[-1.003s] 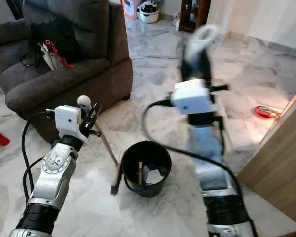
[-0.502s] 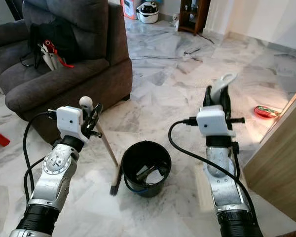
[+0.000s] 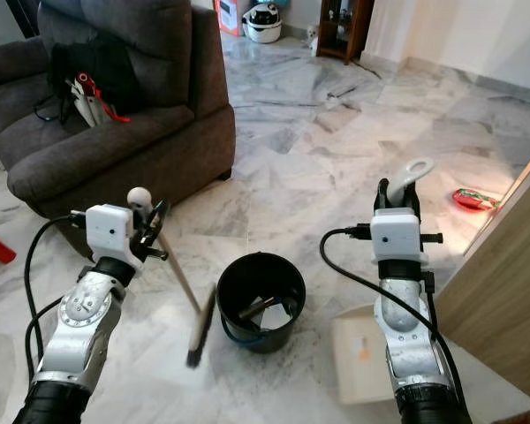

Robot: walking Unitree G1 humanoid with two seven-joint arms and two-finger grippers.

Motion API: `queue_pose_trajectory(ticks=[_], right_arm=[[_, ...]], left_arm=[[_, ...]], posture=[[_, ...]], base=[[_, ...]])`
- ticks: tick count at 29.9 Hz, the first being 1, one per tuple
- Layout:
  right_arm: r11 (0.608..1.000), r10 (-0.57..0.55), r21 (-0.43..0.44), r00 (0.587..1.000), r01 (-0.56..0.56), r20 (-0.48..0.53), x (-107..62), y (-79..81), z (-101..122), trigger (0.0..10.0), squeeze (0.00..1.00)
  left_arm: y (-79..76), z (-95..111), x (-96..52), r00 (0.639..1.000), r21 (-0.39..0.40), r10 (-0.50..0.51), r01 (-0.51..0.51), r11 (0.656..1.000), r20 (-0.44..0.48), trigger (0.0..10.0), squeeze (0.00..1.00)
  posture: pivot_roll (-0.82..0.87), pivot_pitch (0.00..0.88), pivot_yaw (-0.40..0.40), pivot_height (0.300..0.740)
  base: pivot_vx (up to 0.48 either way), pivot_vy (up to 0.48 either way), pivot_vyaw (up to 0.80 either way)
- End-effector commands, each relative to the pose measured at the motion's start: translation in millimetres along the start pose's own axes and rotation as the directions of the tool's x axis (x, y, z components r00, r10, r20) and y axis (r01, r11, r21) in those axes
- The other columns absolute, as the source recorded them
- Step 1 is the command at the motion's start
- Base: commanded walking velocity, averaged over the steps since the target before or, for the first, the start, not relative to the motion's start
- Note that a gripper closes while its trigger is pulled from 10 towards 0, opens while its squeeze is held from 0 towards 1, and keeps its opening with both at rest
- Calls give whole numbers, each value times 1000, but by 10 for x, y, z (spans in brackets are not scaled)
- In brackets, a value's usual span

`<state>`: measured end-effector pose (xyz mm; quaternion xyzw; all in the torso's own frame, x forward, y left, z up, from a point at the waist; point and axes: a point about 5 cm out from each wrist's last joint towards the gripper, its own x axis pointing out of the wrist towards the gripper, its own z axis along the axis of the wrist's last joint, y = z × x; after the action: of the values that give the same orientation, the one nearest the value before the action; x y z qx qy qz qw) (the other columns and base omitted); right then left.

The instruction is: Sweep floor

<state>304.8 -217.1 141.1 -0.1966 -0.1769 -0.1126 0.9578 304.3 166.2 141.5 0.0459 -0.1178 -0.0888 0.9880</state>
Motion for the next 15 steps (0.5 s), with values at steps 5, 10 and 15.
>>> queue_pose_trajectory(ticks=[5, 10, 15], right_arm=[[999, -12, 43, 1000, 11, 24, 40, -57, 24, 10000, 0], [998, 3, 60, 1000, -4, 14, 39, -70, -10, 10000, 0], [997, 13, 73, 1000, -14, 7, 33, -63, -24, 10000, 0]], left_arm=[[74, 21, -63, 1000, 28, 24, -25, 999, 18, 10000, 0], [58, -12, -72, 1000, 27, 23, -23, 999, 9, 10000, 0], [25, -38, -75, 1000, 19, 22, -22, 1000, -1, 10000, 0]], posture=[[36, 68, 35, 740], [34, 70, 34, 740], [23, 64, 35, 740]], base=[[0, 0, 0], [0, 0, 0], [0, 0, 0]])
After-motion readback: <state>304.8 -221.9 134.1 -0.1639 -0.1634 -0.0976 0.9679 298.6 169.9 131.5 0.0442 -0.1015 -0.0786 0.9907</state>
